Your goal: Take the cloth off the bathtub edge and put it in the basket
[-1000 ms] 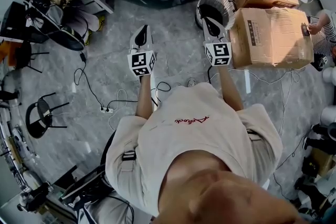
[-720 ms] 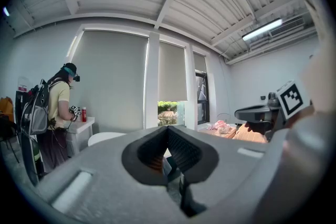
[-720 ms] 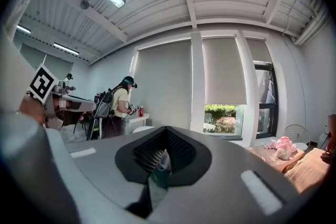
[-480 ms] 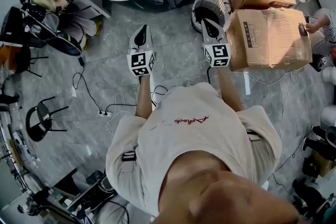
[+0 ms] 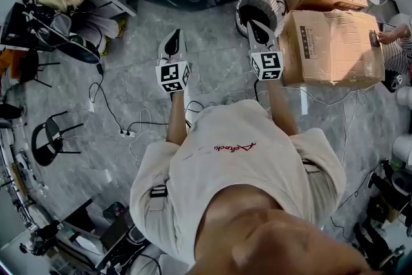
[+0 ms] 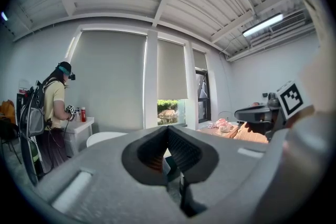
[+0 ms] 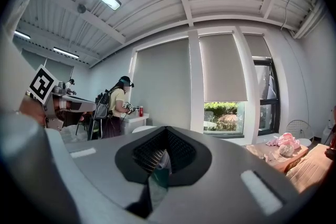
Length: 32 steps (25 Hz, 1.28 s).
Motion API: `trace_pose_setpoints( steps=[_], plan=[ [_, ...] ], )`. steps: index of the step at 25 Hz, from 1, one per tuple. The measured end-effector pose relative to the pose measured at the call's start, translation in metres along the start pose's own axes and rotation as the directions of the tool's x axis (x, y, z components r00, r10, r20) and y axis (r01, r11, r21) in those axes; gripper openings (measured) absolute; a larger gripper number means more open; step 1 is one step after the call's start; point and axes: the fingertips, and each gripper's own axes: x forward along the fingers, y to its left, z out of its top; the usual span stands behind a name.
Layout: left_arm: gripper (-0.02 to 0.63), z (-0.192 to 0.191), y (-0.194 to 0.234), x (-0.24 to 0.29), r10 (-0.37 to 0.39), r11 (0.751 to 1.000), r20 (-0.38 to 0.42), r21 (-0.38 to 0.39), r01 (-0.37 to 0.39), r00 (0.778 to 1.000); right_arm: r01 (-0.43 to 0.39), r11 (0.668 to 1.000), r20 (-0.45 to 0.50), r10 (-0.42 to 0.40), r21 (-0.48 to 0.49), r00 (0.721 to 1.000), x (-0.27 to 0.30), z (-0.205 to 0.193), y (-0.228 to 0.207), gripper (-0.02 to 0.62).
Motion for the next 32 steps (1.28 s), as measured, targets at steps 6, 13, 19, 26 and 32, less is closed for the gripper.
trace_pose_setpoints(
  steps=[6,13,19,26,32],
  plan=[
    [0.000,-0.005,-0.006,0.001,0.019,1.000,-0.013,-0.005,-0.019,1.000,-0.023,1.000,-0.005,0.023,0.008,1.000,0.001,-0.006,-0.004,0.006],
    [0.000,-0.008,-0.019,0.002,0.024,1.000,-0.020,0.002,-0.024,1.000,-0.032,0.999,0.001,0.032,0.011,1.000,-0.002,-0.008,-0.015,0.006],
    [0.000,-0.009,-0.016,0.004,0.032,0.999,-0.016,-0.004,-0.032,0.999,-0.039,0.999,0.000,0.039,0.006,0.999,0.001,-0.009,-0.016,0.006],
    [0.000,-0.015,-0.017,0.019,0.024,1.000,-0.025,-0.007,-0.024,0.999,-0.036,0.999,-0.005,0.036,0.001,0.999,0.013,-0.012,-0.025,0.006],
    [0.000,-0.019,0.000,0.043,0.029,0.999,-0.023,-0.013,-0.029,0.999,-0.039,0.999,-0.007,0.040,0.001,0.999,0.042,-0.016,-0.030,0.006]
  ],
)
